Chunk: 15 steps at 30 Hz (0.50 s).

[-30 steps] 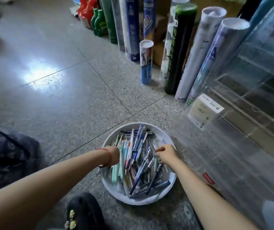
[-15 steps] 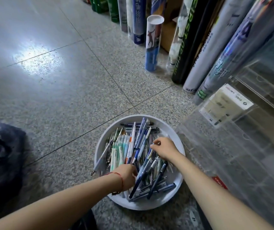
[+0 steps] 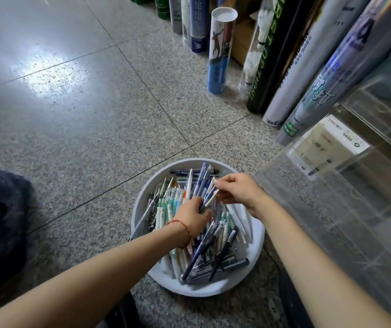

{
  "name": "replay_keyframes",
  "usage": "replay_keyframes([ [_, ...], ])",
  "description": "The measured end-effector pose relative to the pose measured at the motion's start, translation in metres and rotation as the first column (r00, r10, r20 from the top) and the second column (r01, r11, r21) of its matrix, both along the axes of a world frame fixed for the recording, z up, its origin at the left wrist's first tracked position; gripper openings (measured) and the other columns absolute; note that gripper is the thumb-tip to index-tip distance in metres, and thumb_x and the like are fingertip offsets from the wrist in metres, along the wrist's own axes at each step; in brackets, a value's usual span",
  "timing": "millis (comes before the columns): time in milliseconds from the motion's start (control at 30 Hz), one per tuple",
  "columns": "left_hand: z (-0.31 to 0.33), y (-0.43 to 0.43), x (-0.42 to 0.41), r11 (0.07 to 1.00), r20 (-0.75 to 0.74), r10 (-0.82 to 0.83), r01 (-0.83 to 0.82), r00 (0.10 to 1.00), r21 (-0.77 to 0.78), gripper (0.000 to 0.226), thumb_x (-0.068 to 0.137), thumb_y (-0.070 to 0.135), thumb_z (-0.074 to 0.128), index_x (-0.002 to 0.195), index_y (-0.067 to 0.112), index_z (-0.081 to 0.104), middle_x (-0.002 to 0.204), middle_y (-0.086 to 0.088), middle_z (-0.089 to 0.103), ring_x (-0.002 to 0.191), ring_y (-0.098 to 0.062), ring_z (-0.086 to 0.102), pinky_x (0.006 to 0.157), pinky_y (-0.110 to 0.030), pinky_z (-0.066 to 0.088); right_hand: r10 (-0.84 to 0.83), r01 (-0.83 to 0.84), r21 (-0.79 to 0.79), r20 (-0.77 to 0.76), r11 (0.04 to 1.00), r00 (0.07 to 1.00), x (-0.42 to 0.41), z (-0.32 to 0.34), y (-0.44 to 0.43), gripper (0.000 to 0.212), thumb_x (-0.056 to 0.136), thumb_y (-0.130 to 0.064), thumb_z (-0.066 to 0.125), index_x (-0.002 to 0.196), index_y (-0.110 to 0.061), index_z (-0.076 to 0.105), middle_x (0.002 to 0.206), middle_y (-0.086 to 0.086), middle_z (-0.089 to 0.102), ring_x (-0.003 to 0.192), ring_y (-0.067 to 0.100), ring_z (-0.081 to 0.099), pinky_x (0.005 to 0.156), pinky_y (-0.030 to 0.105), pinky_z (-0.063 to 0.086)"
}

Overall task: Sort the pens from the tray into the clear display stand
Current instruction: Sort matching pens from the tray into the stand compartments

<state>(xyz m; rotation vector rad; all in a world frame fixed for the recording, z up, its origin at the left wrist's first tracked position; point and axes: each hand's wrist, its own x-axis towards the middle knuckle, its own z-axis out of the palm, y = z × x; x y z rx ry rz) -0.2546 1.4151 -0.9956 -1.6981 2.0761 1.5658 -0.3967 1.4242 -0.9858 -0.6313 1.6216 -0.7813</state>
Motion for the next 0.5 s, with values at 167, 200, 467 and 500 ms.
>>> replay_keyframes([
  [167,-0.008,-0.008,0.005,0.988,0.028,0.149,-0.150,0.988,0.025,0.018,0.098,0.017,0.042,0.084,0.006,0.046,0.072,-0.007,0.051,0.051,-0.013,0.040,0.043,-0.022,0.033,-0.181,0.182,0.029,-0.057,0.983,0.982,0.009,-0.012,-0.017,0.019,0.094,-0.010,0.051,0.076,-0.011,0.057,0.072,0.006,0.063,0.052,0.012,0.055,0.049,0.020,0.045],
  [200,-0.010,-0.010,0.008,0.984,0.038,0.174,-0.175,0.984,0.025,0.017,0.097,0.017,0.042,0.088,0.004,0.047,0.073,-0.008,0.052,0.050,-0.013,0.039,0.043,-0.022,0.032,-0.204,0.213,0.039,-0.152,0.976,0.967,0.009,-0.020,-0.021,0.021,0.093,-0.008,0.050,0.073,-0.012,0.057,0.074,0.006,0.063,0.058,0.016,0.054,0.053,0.024,0.045],
  [467,-0.018,-0.021,0.035,0.915,-0.004,0.384,-0.380,0.923,0.134,0.019,0.091,0.010,0.046,0.074,0.007,0.040,0.067,-0.011,0.047,0.045,-0.014,0.035,0.044,-0.024,0.024,0.081,0.001,0.157,-0.512,0.988,0.855,0.012,-0.048,-0.047,0.029,0.093,-0.018,0.047,0.064,-0.017,0.045,0.059,0.000,0.042,0.054,0.017,0.040,0.051,0.026,0.029],
  [500,-0.019,-0.022,0.038,0.909,-0.009,0.399,-0.394,0.917,0.138,0.015,0.091,0.010,0.046,0.077,0.007,0.041,0.067,-0.011,0.046,0.044,-0.014,0.035,0.042,-0.022,0.025,0.102,-0.009,0.177,-0.527,0.984,0.844,0.012,-0.050,-0.050,0.038,0.093,-0.023,0.048,0.057,-0.017,0.038,0.053,-0.001,0.036,0.048,0.016,0.034,0.048,0.026,0.026],
])
